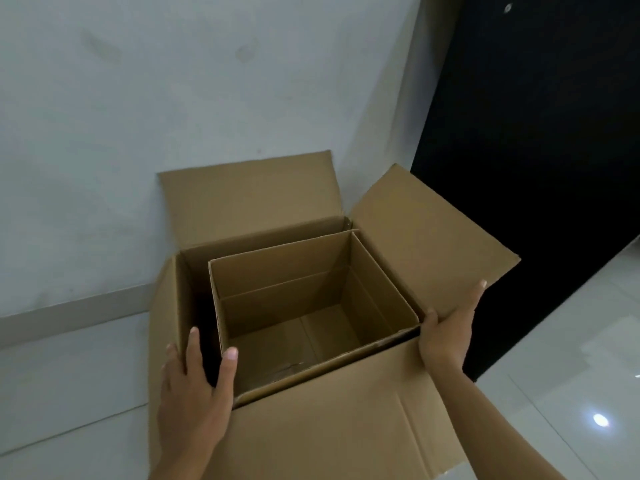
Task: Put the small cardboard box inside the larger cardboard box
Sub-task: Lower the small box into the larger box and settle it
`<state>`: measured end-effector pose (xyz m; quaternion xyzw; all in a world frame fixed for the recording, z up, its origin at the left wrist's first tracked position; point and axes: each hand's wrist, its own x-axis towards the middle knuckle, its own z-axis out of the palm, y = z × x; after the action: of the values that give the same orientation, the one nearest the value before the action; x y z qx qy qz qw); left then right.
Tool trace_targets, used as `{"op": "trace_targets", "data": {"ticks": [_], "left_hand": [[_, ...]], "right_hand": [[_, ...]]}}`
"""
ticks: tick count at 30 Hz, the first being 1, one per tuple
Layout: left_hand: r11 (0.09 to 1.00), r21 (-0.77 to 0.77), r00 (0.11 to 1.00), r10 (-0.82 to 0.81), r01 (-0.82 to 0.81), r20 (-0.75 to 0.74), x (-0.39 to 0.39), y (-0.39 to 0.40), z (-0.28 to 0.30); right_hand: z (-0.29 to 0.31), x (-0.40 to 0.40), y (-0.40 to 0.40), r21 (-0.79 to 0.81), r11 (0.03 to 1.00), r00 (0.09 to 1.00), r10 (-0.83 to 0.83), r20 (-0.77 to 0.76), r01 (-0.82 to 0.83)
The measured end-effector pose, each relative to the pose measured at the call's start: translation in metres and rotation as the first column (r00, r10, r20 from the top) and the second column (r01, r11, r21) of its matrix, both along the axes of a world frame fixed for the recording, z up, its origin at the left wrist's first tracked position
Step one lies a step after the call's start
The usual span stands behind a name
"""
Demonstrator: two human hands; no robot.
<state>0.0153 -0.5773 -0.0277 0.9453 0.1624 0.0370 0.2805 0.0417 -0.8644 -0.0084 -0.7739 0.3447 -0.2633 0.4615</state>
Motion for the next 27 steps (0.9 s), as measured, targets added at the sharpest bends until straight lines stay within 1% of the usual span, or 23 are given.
{"op": "trace_targets", "data": {"ticks": [2, 5, 10, 14, 15, 16, 18, 19, 21, 22, 23, 25, 27], "left_hand": [[1.000, 0.000, 1.000, -0.001, 0.001, 0.009, 0.005, -0.013, 0.000], [1.000, -0.010, 1.000, -0.017, 0.017, 0.008, 0.013, -0.035, 0.001], [0.999, -0.028, 0.999, -0.034, 0.034, -0.003, 0.026, -0.056, -0.002], [0.999, -0.008, 0.999, -0.042, 0.042, -0.020, 0.033, -0.065, -0.001], [0.999, -0.026, 0.999, -0.047, 0.047, -0.016, 0.034, -0.064, -0.002], [0.997, -0.061, 0.999, -0.053, 0.053, 0.001, 0.035, -0.061, -0.003], [0.990, -0.116, 0.997, -0.074, 0.077, 0.026, 0.037, -0.052, -0.003], [0.990, -0.095, 0.995, -0.099, 0.101, 0.019, 0.036, -0.048, -0.002], [0.988, 0.011, 0.988, -0.153, 0.153, -0.015, 0.034, -0.046, -0.001], [0.983, 0.038, 0.984, -0.176, 0.177, -0.031, 0.032, -0.047, -0.001], [0.981, 0.029, 0.981, -0.190, 0.191, -0.039, 0.032, -0.048, 0.000], [0.980, -0.036, 0.980, -0.196, 0.195, -0.024, 0.034, -0.050, 0.001], [0.978, -0.077, 0.981, -0.192, 0.194, 0.035, 0.042, -0.045, 0.005]], "right_hand": [[0.000, -0.002, -0.009, -0.062, 0.998, 0.999, 0.031, 0.027, -0.030], [-0.001, -0.003, -0.026, -0.117, 0.992, 0.999, 0.039, 0.001, -0.038], [-0.003, 0.001, -0.050, -0.103, 0.994, 0.999, 0.035, -0.032, -0.039], [-0.003, 0.004, -0.052, -0.104, 0.993, 0.995, 0.043, -0.086, -0.052], [-0.006, 0.005, -0.051, -0.135, 0.990, 0.995, 0.025, -0.098, -0.038], [-0.009, 0.007, -0.051, -0.198, 0.980, 0.994, 0.016, -0.112, -0.038], [-0.015, 0.008, -0.052, -0.356, 0.927, 0.983, 0.057, -0.176, -0.118], [-0.017, 0.009, -0.054, -0.407, 0.895, 0.971, 0.096, -0.221, -0.181], [-0.019, 0.012, -0.057, -0.471, 0.829, 0.937, 0.166, -0.309, -0.302], [-0.019, 0.015, -0.057, -0.507, 0.785, 0.917, 0.189, -0.352, -0.356], [-0.020, 0.019, -0.057, -0.536, 0.742, 0.899, 0.210, -0.384, -0.402], [-0.020, 0.027, -0.055, -0.534, 0.692, 0.859, 0.262, -0.441, -0.485], [-0.022, 0.031, -0.054, -0.506, 0.674, 0.818, 0.274, -0.506, -0.539]]}}
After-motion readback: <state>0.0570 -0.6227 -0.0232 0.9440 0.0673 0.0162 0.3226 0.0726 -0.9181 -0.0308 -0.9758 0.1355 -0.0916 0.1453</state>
